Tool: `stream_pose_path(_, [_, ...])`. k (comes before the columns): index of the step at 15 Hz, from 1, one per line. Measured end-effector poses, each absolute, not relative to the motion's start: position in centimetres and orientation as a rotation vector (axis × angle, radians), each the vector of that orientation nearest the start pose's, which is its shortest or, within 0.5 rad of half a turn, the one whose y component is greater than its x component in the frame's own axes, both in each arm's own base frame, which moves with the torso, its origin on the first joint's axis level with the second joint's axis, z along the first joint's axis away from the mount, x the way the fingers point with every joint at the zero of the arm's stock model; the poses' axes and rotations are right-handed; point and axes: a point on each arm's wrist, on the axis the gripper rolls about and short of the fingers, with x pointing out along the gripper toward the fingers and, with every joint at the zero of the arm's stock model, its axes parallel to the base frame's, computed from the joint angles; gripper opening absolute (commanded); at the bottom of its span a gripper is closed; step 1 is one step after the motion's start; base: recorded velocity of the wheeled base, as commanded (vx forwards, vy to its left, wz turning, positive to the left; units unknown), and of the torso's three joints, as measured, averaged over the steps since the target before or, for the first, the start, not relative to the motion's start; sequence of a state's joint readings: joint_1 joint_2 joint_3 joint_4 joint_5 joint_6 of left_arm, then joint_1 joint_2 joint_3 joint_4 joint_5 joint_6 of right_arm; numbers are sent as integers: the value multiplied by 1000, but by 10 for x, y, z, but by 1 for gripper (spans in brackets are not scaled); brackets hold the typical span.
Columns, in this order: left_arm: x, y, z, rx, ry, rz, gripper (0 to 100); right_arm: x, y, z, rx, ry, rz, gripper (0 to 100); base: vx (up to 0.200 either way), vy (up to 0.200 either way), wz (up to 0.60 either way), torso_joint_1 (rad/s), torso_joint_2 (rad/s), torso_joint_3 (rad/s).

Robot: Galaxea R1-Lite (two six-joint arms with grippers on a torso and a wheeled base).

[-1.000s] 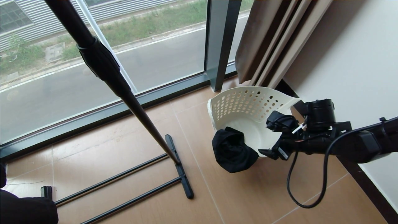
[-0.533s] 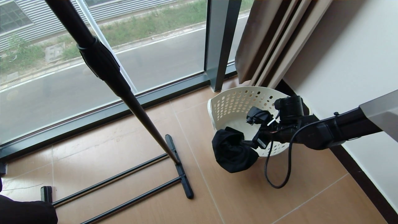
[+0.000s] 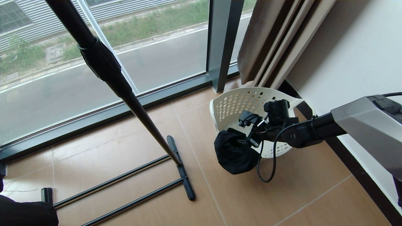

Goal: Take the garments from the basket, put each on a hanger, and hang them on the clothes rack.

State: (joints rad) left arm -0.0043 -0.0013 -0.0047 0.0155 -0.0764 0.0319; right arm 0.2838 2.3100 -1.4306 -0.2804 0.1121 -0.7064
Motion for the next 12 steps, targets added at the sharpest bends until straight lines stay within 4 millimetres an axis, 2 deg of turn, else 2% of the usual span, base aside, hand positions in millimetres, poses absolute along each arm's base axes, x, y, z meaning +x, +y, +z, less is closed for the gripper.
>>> stream_pose_path(12, [-23,-2,75,32,8,-81,100,466,132,66,-740,411,537,100,0,0,0,0,0,0])
